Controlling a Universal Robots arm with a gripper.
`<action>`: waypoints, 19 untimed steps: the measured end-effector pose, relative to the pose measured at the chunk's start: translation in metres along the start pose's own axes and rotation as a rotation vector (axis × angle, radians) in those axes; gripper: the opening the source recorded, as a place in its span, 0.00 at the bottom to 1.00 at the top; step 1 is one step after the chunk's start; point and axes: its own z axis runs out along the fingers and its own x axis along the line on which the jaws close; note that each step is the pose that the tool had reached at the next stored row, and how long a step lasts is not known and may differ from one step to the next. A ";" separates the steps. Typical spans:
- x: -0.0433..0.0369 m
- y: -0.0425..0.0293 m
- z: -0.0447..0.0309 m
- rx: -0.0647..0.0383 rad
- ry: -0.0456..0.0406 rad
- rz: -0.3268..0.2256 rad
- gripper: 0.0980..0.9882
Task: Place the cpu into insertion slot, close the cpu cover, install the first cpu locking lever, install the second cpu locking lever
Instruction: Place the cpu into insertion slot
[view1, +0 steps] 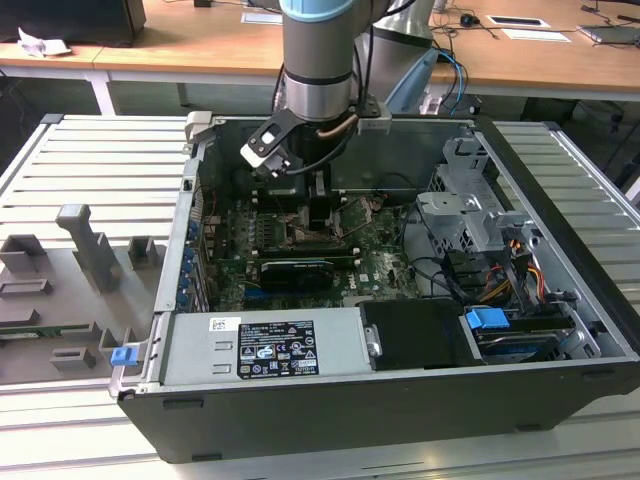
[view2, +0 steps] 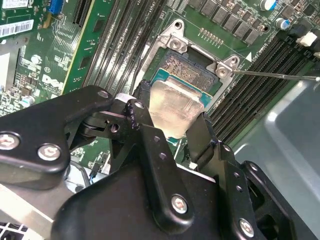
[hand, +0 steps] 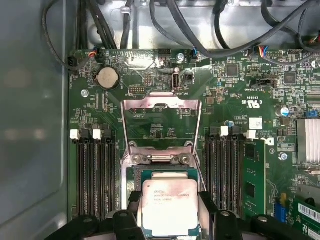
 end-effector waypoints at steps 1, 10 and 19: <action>0.0000 -0.0001 0.0018 0.000 0.0000 0.000 0.49; 0.0000 -0.0003 0.0052 0.000 0.0001 0.000 0.49; 0.0001 -0.0005 0.0106 0.000 0.0000 0.000 0.49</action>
